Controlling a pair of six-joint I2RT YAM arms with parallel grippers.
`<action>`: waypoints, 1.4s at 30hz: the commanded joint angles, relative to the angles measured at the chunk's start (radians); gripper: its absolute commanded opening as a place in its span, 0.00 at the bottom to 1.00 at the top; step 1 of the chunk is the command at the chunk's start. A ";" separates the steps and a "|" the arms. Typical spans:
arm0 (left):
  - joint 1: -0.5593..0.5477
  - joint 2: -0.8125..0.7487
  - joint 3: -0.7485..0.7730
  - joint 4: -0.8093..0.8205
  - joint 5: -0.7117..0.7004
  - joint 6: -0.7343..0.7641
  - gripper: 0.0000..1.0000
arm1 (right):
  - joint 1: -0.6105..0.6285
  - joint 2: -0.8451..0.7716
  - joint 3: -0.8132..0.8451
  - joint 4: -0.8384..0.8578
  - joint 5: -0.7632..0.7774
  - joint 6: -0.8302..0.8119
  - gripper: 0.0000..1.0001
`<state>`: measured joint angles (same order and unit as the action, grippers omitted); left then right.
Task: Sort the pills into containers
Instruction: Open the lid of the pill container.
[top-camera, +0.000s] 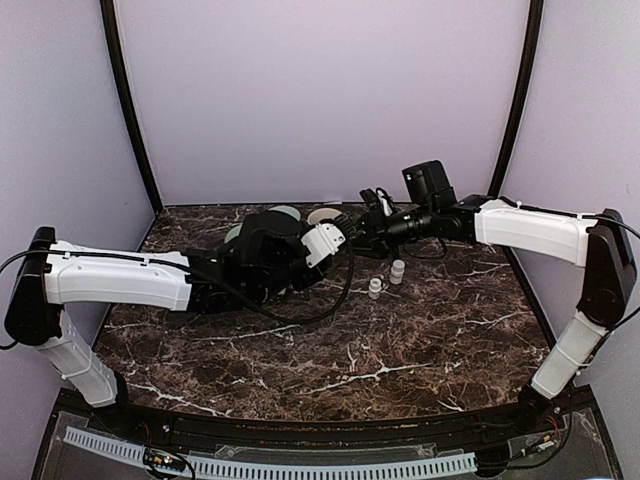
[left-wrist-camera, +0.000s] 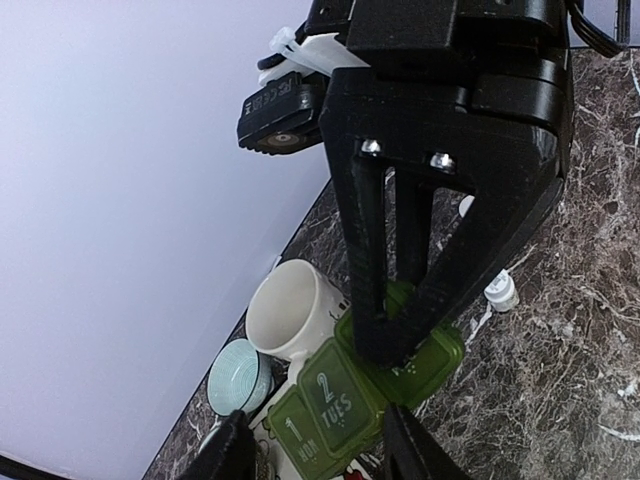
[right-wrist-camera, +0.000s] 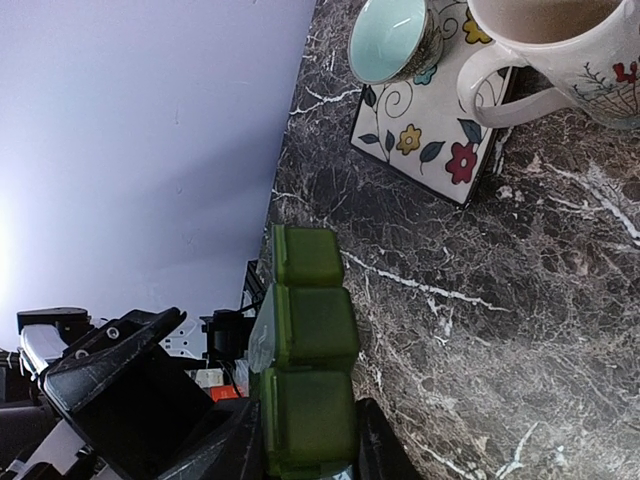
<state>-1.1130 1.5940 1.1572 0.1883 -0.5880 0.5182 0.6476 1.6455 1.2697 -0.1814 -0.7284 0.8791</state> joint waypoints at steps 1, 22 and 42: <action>0.002 0.002 0.024 0.019 -0.029 0.024 0.47 | 0.008 -0.004 0.032 -0.012 0.006 -0.037 0.03; 0.043 0.015 0.046 0.039 -0.031 0.054 0.47 | 0.009 0.010 0.042 -0.056 -0.014 -0.086 0.03; 0.067 0.034 0.083 -0.002 -0.005 0.019 0.47 | 0.042 0.005 0.051 -0.070 -0.055 -0.120 0.03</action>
<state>-1.0515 1.6398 1.1980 0.1993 -0.5949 0.5533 0.6701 1.6531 1.2846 -0.2604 -0.7555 0.7822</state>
